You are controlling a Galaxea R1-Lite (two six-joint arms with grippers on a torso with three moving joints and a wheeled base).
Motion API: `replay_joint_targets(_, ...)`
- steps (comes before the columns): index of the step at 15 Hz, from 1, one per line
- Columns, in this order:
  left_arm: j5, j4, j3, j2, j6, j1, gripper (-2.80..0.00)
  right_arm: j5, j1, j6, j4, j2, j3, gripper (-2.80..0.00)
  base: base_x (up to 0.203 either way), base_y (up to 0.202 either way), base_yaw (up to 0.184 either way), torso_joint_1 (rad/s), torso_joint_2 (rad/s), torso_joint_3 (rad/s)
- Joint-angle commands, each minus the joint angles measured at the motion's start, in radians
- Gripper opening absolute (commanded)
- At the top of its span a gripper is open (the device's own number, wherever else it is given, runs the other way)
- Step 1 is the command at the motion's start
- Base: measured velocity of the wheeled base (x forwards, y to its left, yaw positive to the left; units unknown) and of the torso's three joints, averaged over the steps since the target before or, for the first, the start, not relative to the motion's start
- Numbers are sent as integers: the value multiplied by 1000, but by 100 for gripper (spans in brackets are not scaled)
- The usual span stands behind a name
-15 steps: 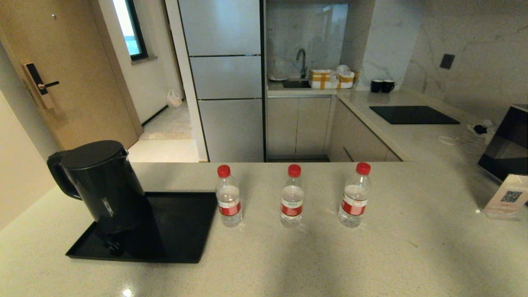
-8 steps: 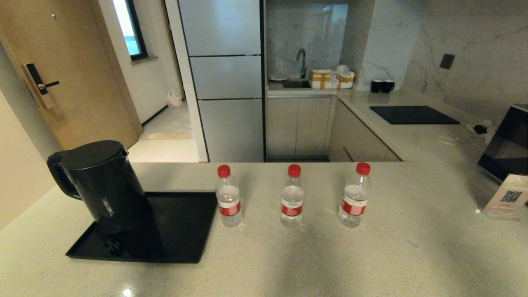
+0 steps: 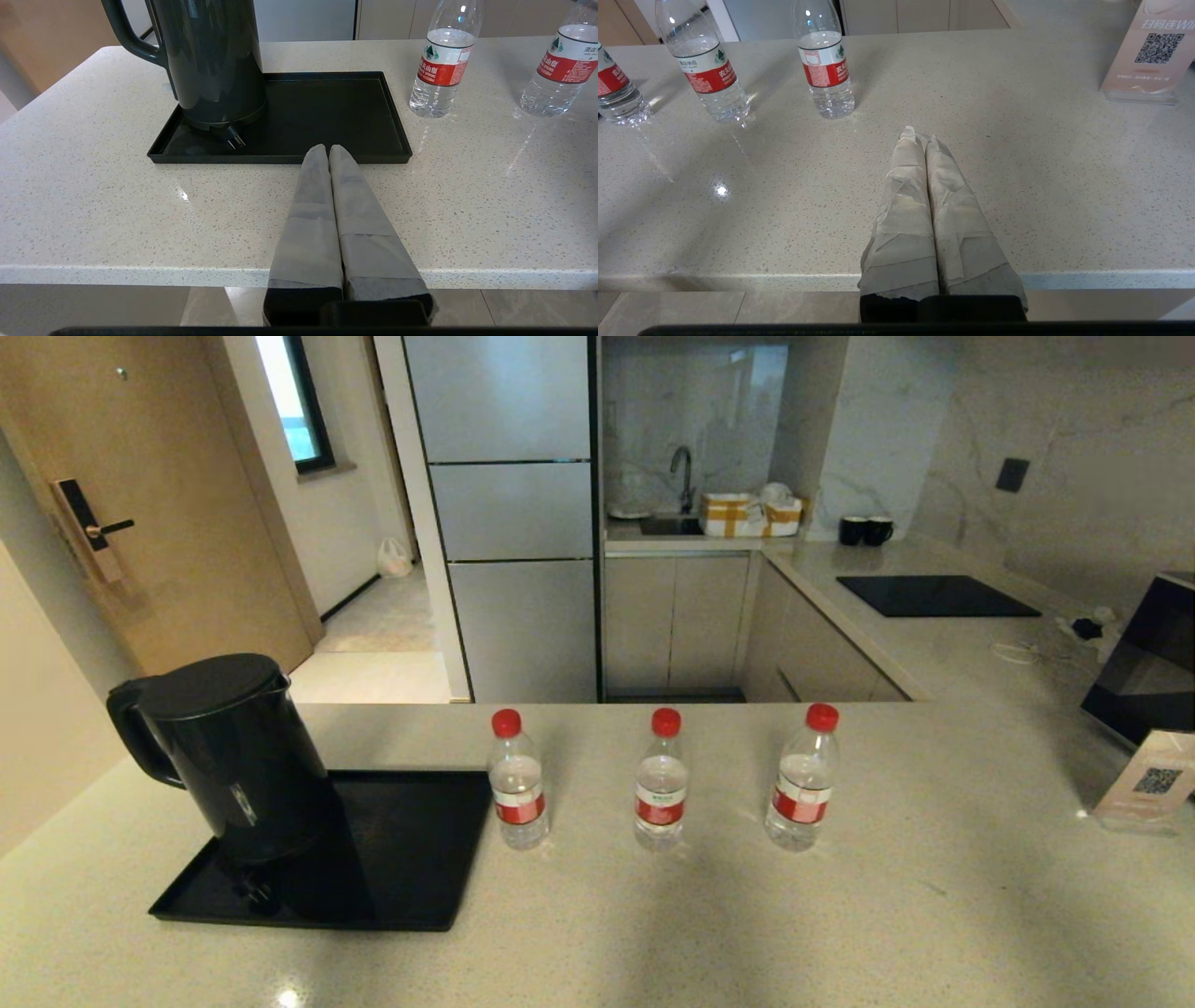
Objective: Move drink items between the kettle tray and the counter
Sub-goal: Pick up the bottled water
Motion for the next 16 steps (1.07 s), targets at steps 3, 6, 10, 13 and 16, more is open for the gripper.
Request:
replay_joint_targets(3, 0, -1, -1, -1, 0, 0, -280, 0, 0, 1, 0, 1, 0, -280, 0, 0, 0, 0, 0, 0)
replay_joint_targets(6, 0, -1, 1, -2, 0, 0, -280, 0, 0, 1, 0, 2, 0, -280, 0, 0, 0, 0, 0, 0)
replay_joint_targets(10, 0, -1, 1, -1, 0, 0, -280, 0, 0, 1, 0, 1, 0, -280, 0, 0, 0, 0, 0, 0)
replay_joint_targets(13, 0, -1, -1, -1, 0, 0, -280, -1, 0, 3, 0, 1, 0, -280, 0, 0, 0, 0, 0, 0)
replay_joint_targets(16, 0, 0, 1, -1, 0, 0, -280, -2, 0, 2, 0, 1, 0, -280, 0, 0, 0, 0, 0, 0)
